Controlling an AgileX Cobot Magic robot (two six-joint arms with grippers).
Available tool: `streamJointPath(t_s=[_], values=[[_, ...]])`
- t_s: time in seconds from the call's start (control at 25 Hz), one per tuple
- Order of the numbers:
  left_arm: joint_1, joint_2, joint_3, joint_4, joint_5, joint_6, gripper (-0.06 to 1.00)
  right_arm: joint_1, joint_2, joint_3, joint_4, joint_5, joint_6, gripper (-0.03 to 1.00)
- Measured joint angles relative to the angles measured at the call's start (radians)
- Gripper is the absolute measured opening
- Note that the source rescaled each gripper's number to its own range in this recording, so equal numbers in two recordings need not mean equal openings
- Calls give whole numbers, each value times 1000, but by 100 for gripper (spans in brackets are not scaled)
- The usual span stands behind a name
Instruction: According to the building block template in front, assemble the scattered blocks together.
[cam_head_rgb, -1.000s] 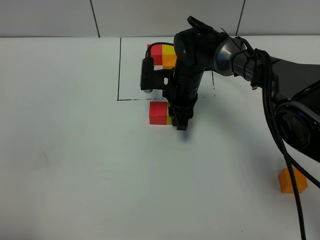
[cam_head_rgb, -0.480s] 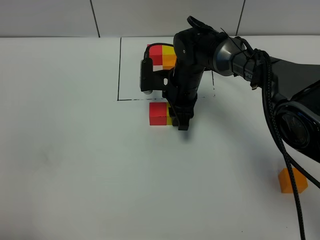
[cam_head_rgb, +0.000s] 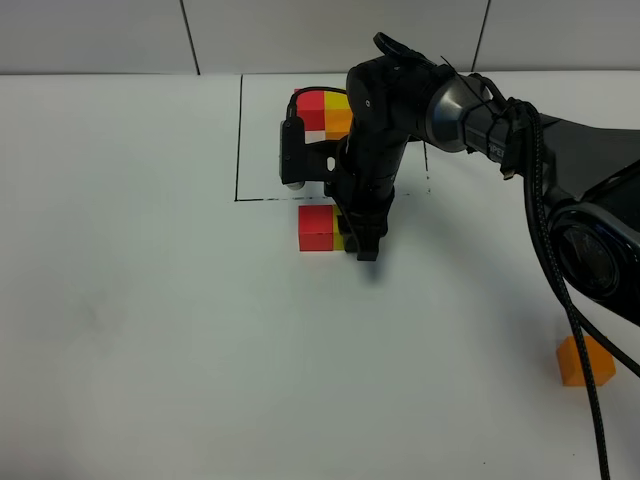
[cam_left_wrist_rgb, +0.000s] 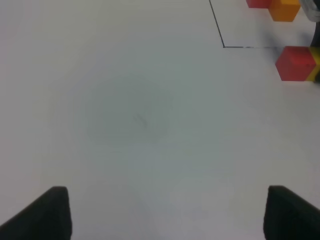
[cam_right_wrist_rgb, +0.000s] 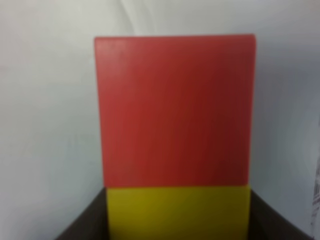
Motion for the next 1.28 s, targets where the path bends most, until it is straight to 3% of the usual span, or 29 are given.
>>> streamJointPath(t_s=[0.32, 0.4, 0.68, 0.8, 1.04, 1.28], values=[[0, 0, 0, 0, 0, 0, 72, 0, 0, 0, 0, 0, -1, 0], [0, 0, 0, 0, 0, 0, 72, 0, 0, 0, -3, 0, -1, 5], [0, 0, 0, 0, 1, 0, 72, 0, -16, 3, -37, 2, 58, 62], [0, 0, 0, 0, 1, 0, 72, -16, -68, 3, -36, 24, 141, 70], [0, 0, 0, 0, 1, 0, 72, -120, -181, 18, -13, 150, 378, 72], [0, 0, 0, 0, 1, 0, 72, -240, -349, 266, -25, 118, 697, 72]])
